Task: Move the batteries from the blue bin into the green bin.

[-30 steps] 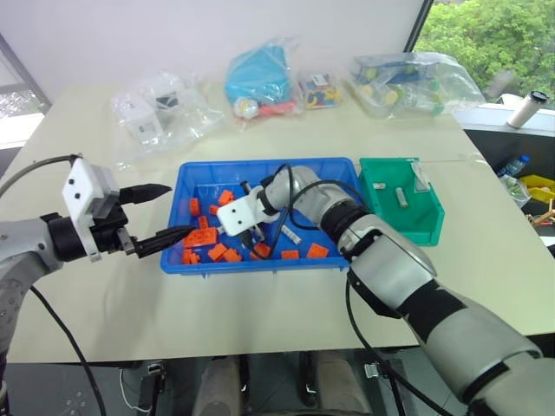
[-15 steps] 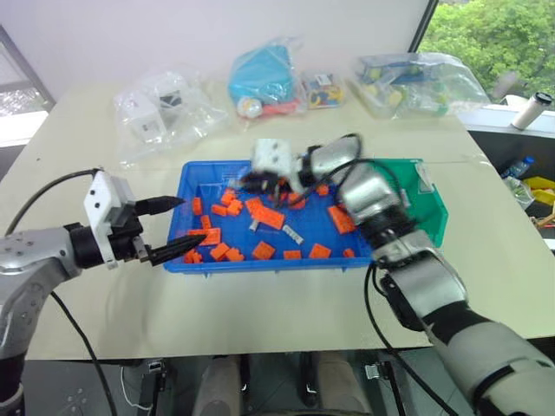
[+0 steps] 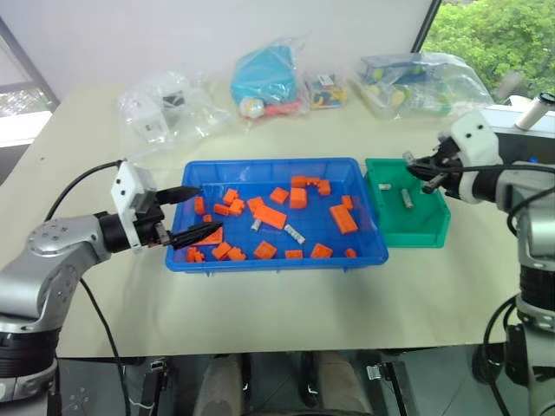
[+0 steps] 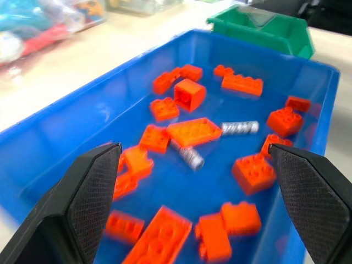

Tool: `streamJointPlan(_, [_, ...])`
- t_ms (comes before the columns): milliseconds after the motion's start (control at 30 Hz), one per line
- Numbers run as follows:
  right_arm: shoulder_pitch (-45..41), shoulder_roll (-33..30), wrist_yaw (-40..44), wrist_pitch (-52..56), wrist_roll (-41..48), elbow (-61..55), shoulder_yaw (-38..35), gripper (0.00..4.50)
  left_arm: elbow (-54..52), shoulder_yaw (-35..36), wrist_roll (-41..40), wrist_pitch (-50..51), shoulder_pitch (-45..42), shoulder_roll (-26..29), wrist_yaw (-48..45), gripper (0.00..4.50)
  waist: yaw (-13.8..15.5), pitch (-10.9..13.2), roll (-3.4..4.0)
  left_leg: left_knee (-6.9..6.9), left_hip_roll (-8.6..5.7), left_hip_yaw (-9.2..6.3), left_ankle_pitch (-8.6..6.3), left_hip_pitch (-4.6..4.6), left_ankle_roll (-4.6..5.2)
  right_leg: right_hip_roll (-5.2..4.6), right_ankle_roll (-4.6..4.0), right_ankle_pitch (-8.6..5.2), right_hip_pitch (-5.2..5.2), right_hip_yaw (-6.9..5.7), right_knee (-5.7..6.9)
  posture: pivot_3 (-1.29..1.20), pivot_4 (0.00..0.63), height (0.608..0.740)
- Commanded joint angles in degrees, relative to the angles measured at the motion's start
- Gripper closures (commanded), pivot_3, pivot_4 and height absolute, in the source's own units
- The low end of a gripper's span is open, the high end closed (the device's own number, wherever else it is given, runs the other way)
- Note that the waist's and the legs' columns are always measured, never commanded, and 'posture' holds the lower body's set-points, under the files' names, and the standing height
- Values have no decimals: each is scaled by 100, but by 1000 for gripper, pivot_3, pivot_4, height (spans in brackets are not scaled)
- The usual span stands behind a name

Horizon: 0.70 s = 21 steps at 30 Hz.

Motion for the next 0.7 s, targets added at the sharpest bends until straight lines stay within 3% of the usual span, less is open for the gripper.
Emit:
streamJointPlan(33, [226, -132, -219, 86, 152, -242, -170, 3467, 59, -24, 71, -141, -114, -6, -80, 0, 7, 0, 0, -1, 0, -2, 0, 2, 0, 2, 0, 0, 1, 0, 0, 0, 150, 736])
streamJointPlan(67, [252, -144, -265, 128, 205, -221, -191, 3147, 76, -32, 70, -141, -156, -16, -79, 0, 16, 0, 0, 0, 0, -2, 0, 1, 0, 2, 0, 0, 1, 0, 0, 0, 150, 736])
streamJointPlan(200, [121, -271, -352, -76, 306, -67, -45, 1080, 141, -15, 54, -119, -271, -35, -78, 0, 39, 2, -1, 7, -2, -2, 0, -4, 0, -1, 0, 0, 2, 0, -2, 0, 150, 736])
streamJointPlan(267, [-255, -116, -411, -23, 486, -7, 68, 1080, 151, 4, 57, -117, -287, -30, -88, 0, 38, 2, -1, 7, -3, -2, 0, -4, 0, -2, -2, -1, 3, 0, -3, 0, 150, 736])
streamJointPlan(467, [-905, 1520, -759, 770, 1281, -637, 1107, 1080, 7, 58, 57, -96, -193, -54, 22, 0, 1, 1, -2, 0, 9, -16, 0, -1, 0, 17, -1, 0, 1, 0, 6, 0, 150, 736])
streamJointPlan(700, [-803, 2091, -812, 608, 1424, -321, 2210, 1080, -177, 111, -7, -29, -59, -17, 117, 0, 130, -1, -11, 20, -7, -12, 0, -16, 2, -8, -2, -1, 12, -4, -9, 0, 150, 736])
